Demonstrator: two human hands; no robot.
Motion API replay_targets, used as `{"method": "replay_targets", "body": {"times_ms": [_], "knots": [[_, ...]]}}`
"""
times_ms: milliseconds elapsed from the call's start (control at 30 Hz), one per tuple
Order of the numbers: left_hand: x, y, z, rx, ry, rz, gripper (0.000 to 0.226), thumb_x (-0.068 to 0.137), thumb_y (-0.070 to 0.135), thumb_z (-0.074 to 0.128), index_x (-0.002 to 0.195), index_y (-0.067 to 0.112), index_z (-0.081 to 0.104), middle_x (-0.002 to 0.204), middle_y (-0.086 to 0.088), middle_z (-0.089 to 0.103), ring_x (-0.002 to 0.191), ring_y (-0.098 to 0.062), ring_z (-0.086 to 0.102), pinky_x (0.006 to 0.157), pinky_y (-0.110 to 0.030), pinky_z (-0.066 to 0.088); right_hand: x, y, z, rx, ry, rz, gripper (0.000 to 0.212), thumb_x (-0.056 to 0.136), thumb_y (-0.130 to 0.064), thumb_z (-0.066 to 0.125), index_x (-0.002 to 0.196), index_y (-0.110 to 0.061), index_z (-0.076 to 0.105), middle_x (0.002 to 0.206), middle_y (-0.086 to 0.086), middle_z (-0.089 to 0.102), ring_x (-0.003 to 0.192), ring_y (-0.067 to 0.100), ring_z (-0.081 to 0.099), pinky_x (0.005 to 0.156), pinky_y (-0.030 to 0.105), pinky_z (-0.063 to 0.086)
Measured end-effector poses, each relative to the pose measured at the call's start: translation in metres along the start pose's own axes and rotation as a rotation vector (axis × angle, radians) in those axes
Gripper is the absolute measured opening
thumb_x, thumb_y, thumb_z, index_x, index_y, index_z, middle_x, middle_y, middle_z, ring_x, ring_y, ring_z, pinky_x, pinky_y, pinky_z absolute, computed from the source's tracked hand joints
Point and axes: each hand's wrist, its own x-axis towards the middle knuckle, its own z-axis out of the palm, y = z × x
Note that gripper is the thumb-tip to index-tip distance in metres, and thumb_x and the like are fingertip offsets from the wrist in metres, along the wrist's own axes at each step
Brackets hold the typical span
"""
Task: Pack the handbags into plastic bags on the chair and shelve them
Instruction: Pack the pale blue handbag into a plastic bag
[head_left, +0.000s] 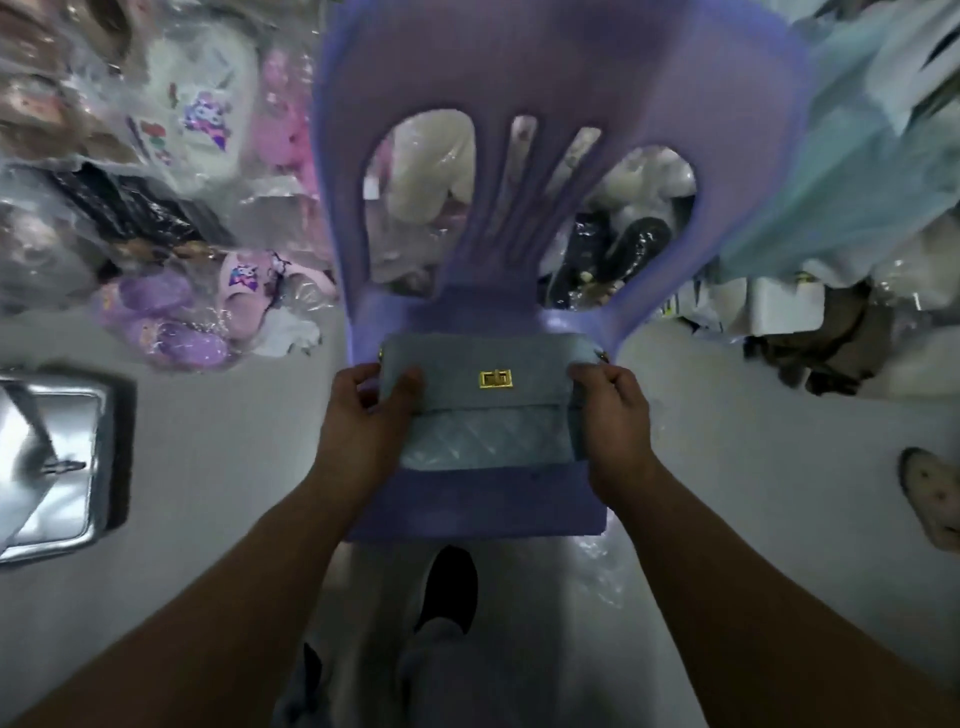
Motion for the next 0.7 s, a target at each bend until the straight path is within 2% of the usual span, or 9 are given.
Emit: {"method": "replay_targets", "body": {"times_ms": [33,100,167,233,333,433,567,633,700], "knots": [[0.002,-0.004,0.013,0.039,0.008,0.017,0.059,0.088,0.051,0.067,0.110,-0.003,0.058,0.081,-0.001,0.066,0.065,-0.007,0.062,0.053,-0.020,0.046,0.011,0.009,-0.008,0.012,-0.022,0.014,0.020,0.092,-0.024,0.065,0.111,-0.015,0.065,0.095,-0.004,0.065,0.084,0.016,0.060,0.070,0.031,0.049],[0.009,-0.016,0.036,0.062,0.048,0.000,0.043,0.095,0.043,0.064,0.109,0.002,0.057,0.079,0.002,0.061,0.063,-0.001,0.056,0.054,-0.016,0.044,0.027,0.023,-0.017,0.027,-0.058,0.021,0.026,0.095,-0.022,0.064,0.120,-0.014,0.064,0.100,-0.001,0.066,0.081,0.014,0.060,0.062,0.027,0.048],[0.011,-0.025,0.051,0.084,0.098,-0.007,0.026,0.099,0.035,0.059,0.114,0.014,0.053,0.090,0.005,0.062,0.071,0.001,0.056,0.055,-0.012,0.046,0.041,0.036,-0.019,0.053,-0.086,0.018,0.028,0.095,-0.022,0.065,0.122,-0.018,0.065,0.109,0.000,0.070,0.091,0.015,0.065,0.075,0.033,0.057],[0.013,-0.032,0.056,0.128,0.128,-0.018,0.028,0.101,0.032,0.055,0.123,0.015,0.050,0.097,0.007,0.060,0.075,0.004,0.053,0.056,-0.008,0.045,0.049,0.047,-0.015,0.028,-0.128,0.013,0.024,0.089,-0.029,0.068,0.113,-0.030,0.069,0.111,-0.003,0.072,0.103,0.018,0.068,0.092,0.040,0.057],[0.011,-0.034,0.052,0.294,0.171,0.012,0.037,0.102,0.036,0.052,0.130,0.012,0.052,0.108,0.001,0.060,0.084,-0.009,0.059,0.068,-0.019,0.048,0.049,0.058,-0.009,-0.015,-0.204,-0.018,0.031,0.081,-0.039,0.068,0.111,-0.038,0.069,0.111,-0.009,0.072,0.107,0.016,0.068,0.098,0.044,0.055],[0.017,-0.040,0.047,0.461,0.182,0.038,0.038,0.102,0.042,0.049,0.124,0.012,0.059,0.108,-0.006,0.066,0.102,-0.032,0.062,0.087,-0.039,0.050,0.050,0.060,-0.005,-0.057,-0.216,-0.064,0.023,0.096,-0.024,0.064,0.118,-0.032,0.062,0.098,-0.019,0.064,0.103,0.012,0.064,0.097,0.037,0.054],[0.022,-0.038,0.046,0.549,0.177,0.030,0.036,0.101,0.040,0.051,0.118,0.010,0.063,0.109,-0.012,0.068,0.102,-0.037,0.062,0.087,-0.043,0.050,0.055,0.064,0.001,-0.097,-0.180,-0.096,0.019,0.098,-0.023,0.063,0.112,-0.036,0.059,0.093,-0.024,0.060,0.094,0.006,0.063,0.093,0.032,0.053],[0.023,-0.037,0.044,0.556,0.179,0.036,0.041,0.096,0.047,0.054,0.116,0.013,0.065,0.106,-0.012,0.070,0.100,-0.037,0.063,0.088,-0.047,0.052,0.056,0.067,0.004,-0.097,-0.162,-0.095,0.019,0.098,-0.022,0.063,0.109,-0.036,0.056,0.092,-0.023,0.061,0.089,0.002,0.062,0.093,0.032,0.054],[0.023,-0.037,0.044,0.533,0.195,0.021,0.043,0.092,0.050,0.055,0.115,0.015,0.066,0.104,-0.009,0.071,0.099,-0.036,0.064,0.088,-0.045,0.052,0.057,0.067,0.007,-0.099,-0.143,-0.108,0.021,0.096,-0.021,0.065,0.110,-0.035,0.056,0.095,-0.017,0.064,0.094,0.010,0.065,0.096,0.037,0.055]]}}
